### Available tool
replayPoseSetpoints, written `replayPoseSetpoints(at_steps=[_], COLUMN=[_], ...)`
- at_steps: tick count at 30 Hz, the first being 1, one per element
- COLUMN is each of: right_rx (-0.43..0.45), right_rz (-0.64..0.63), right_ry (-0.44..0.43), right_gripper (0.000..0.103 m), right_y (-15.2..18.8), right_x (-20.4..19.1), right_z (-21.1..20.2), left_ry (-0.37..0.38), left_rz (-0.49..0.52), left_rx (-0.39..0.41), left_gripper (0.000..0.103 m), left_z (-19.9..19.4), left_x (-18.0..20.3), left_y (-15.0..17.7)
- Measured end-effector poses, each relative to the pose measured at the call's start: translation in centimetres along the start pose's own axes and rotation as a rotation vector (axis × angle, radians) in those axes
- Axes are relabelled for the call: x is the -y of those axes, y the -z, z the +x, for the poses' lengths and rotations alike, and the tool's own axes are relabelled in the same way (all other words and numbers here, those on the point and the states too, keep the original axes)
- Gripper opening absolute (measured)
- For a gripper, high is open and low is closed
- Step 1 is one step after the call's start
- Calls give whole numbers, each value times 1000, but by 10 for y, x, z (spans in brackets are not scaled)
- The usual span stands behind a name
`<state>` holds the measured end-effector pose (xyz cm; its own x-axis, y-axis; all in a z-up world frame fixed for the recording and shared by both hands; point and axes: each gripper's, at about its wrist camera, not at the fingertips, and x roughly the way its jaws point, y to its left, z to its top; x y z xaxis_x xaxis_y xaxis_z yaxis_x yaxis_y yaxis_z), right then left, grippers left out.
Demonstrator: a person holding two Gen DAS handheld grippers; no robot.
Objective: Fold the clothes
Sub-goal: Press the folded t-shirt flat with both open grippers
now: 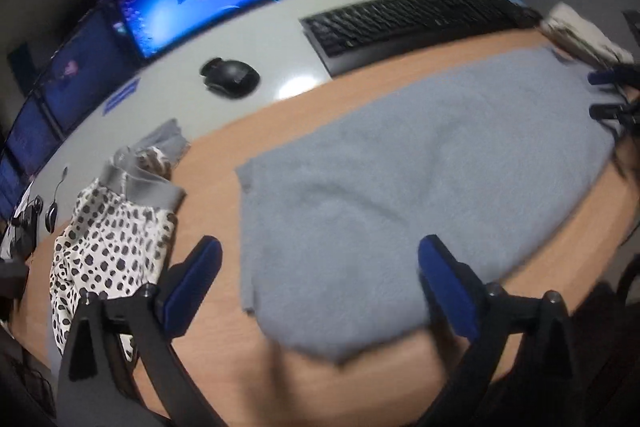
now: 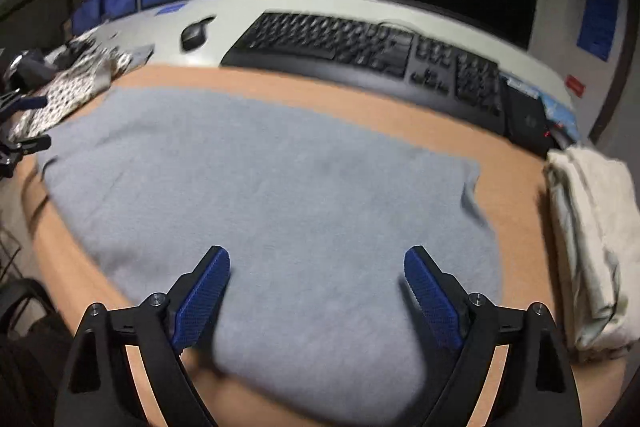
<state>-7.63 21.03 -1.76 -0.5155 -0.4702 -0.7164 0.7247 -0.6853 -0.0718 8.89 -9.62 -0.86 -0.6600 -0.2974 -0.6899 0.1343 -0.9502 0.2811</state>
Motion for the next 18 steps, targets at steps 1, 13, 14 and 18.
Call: replayPoseSetpoints(at_steps=[1,13,14,18], right_rx=[-13,36,25,38], right_rz=[10,197,183,202], right_ry=[-4,-66,-51,-13], right_gripper=[90,90,90,90], right_y=[6,47,49,50], right_x=[1,27,24,22], right_z=[2,-42,-39,-47], left_ry=[6,-49,-48,-22], left_rz=[12,-15,-24,-42], left_rx=[-20,-2,-2,13], left_gripper=[99,99,99,99], left_z=[4,-11,-12,-14], left_x=[3,9,10,15], left_y=[5,17,14,-7])
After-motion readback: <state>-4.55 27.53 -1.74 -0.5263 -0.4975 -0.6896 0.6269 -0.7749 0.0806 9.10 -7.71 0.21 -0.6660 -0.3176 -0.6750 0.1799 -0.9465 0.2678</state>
